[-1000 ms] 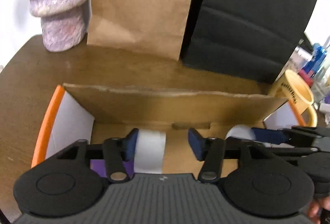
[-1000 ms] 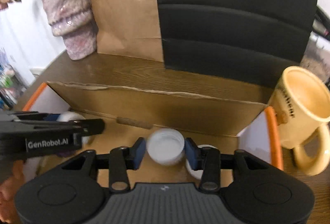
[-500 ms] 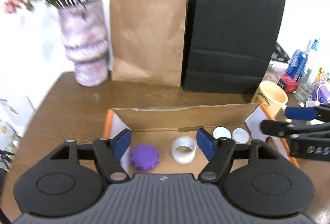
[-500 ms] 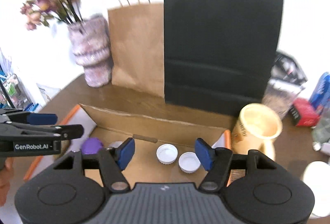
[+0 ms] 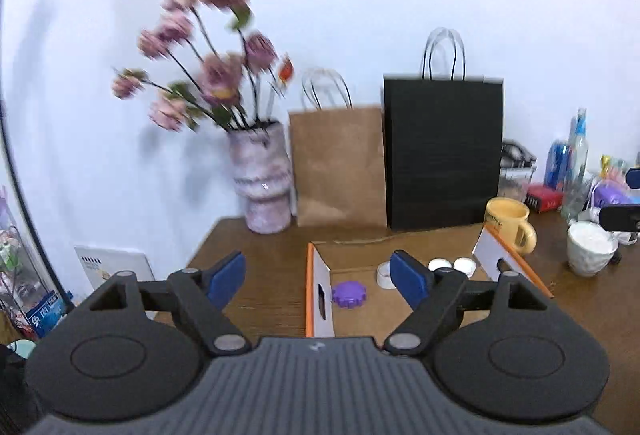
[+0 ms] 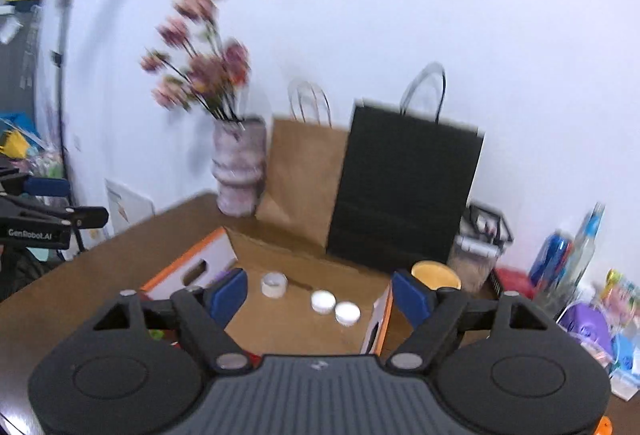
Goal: Organize rigid objects
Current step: 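Withdraw both tools from the box back over the table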
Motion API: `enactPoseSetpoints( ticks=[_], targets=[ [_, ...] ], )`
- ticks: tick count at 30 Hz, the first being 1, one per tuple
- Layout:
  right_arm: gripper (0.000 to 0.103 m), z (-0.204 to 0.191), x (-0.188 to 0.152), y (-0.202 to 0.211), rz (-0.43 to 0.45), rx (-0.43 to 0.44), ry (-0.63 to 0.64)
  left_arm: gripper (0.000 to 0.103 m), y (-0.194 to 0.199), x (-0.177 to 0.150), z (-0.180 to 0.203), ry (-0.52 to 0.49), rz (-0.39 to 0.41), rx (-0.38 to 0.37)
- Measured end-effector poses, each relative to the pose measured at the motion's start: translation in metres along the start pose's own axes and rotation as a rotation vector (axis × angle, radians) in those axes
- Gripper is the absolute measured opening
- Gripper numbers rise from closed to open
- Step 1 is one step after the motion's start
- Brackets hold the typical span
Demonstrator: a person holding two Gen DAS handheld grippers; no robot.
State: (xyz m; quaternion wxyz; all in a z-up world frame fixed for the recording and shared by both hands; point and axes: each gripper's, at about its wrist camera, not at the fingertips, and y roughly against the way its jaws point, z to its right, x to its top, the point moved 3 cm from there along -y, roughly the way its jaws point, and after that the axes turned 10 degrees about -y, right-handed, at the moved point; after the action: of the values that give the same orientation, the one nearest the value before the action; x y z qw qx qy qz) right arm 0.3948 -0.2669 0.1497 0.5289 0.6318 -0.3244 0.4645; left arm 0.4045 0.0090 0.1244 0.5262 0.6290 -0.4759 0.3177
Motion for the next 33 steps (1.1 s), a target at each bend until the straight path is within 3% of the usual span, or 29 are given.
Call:
enactPoseSetpoints(
  ticks=[4, 8, 13, 20, 24, 27, 33],
  targets=[
    [0.083, -0.014, -0.037, 0.055, 0.125, -0.035, 0.035, 0.088, 0.059, -0.034, 0.004, 0.029, 0.125, 0.039],
    [0.087, -0.024, -0.082, 0.095, 0.187, -0.026, -0.056, 0.09, 0.11, -0.068, 0.016, 0.018, 0.236, 0.112],
    [0.088, -0.044, -0.143, 0.14, 0.256, 0.023, -0.103, 0.092, 0.164, -0.116, 0.036, 0.038, 0.289, 0.072],
    [0.092, -0.067, -0.211, 0.184, 0.229, -0.015, -0.1, 0.097, 0.209, -0.179, 0.055, -0.033, 0.254, 0.061],
    [0.096, -0.077, -0.237, 0.2, 0.195, -0.003, -0.089, 0.098, 0.216, -0.197, 0.056, -0.048, 0.221, 0.105],
    [0.1, -0.079, -0.244, 0.202, 0.193, -0.006, -0.073, 0.098, 0.215, -0.205, 0.063, -0.074, 0.212, 0.128],
    [0.101, -0.071, -0.247, 0.189, 0.181, -0.008, -0.098, 0.098, 0.196, -0.205, 0.069, -0.035, 0.162, 0.083]
  ],
)
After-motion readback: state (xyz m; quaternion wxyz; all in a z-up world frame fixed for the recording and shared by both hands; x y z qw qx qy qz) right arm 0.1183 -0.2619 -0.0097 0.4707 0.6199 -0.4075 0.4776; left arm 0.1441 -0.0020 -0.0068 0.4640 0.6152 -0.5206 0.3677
